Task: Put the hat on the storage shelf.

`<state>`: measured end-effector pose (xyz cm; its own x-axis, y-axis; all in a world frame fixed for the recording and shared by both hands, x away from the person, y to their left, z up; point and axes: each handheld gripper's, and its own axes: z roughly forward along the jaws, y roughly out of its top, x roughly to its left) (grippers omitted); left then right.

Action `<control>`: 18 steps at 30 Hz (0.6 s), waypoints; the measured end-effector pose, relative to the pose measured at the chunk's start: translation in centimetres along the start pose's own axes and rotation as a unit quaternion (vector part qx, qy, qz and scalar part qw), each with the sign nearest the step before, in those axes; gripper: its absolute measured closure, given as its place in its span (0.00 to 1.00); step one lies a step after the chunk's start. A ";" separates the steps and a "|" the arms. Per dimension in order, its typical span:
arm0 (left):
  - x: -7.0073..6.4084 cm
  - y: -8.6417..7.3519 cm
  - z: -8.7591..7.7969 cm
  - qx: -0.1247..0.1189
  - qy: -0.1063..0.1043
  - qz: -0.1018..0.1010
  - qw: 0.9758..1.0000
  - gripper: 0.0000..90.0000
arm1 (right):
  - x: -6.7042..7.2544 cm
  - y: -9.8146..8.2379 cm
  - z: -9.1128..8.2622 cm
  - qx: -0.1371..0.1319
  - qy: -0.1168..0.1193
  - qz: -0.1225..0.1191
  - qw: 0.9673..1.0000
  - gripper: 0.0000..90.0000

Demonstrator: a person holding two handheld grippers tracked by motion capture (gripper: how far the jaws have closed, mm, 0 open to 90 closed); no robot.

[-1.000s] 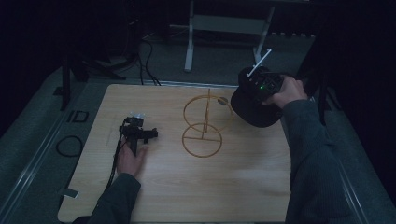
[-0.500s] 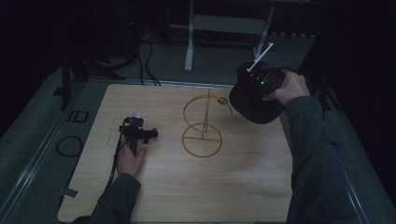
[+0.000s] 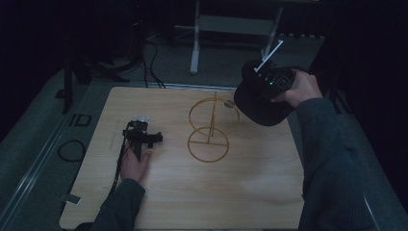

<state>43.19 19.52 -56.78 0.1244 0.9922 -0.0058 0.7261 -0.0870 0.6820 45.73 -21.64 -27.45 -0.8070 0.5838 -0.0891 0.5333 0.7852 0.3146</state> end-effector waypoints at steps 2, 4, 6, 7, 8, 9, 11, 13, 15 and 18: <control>0.0 0.0 0.0 0.000 0.000 0.000 1.000 0.00 | 0.1 0.1 -0.2 0.000 -0.002 -0.004 1.000 0.86; 0.0 0.0 0.0 0.000 0.000 0.000 1.000 0.00 | 0.2 0.0 -0.5 -0.001 -0.001 -0.005 1.000 0.86; 0.0 0.0 0.0 0.000 0.000 0.000 1.000 0.00 | 0.2 0.0 -0.7 -0.004 -0.001 -0.006 1.000 0.86; 0.0 0.0 0.0 -0.001 0.000 0.000 1.000 0.00 | 0.3 -0.1 -0.8 -0.005 -0.002 -0.006 1.000 0.86; 0.0 0.0 0.0 0.000 0.000 0.000 1.000 0.00 | 0.3 -0.1 -0.9 -0.006 -0.001 -0.006 1.000 0.86; 0.0 0.0 0.0 0.000 0.000 0.000 1.000 0.00 | 0.3 -0.1 -0.9 -0.006 0.000 -0.007 1.000 0.86; 0.0 0.0 0.0 0.000 0.000 0.000 1.000 0.00 | 0.4 -0.1 -1.0 -0.006 0.002 -0.010 1.000 0.86; 0.0 0.0 0.0 0.000 0.000 0.000 1.000 0.00 | 0.5 -0.1 -1.0 -0.007 0.002 -0.013 1.000 0.86; 0.0 0.0 0.0 -0.001 0.000 0.000 1.000 0.00 | 0.7 -0.1 -1.0 -0.008 -0.002 -0.017 1.000 0.86; 0.0 0.0 0.0 0.000 0.000 0.000 1.000 0.00 | 1.0 0.0 -1.0 -0.005 -0.001 -0.022 1.000 0.86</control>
<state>43.19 19.52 -56.78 0.1240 0.9923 -0.0057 0.7262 -0.0868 0.6820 44.70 -21.32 -26.60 -0.8289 0.5496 -0.1040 0.4953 0.8075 0.3203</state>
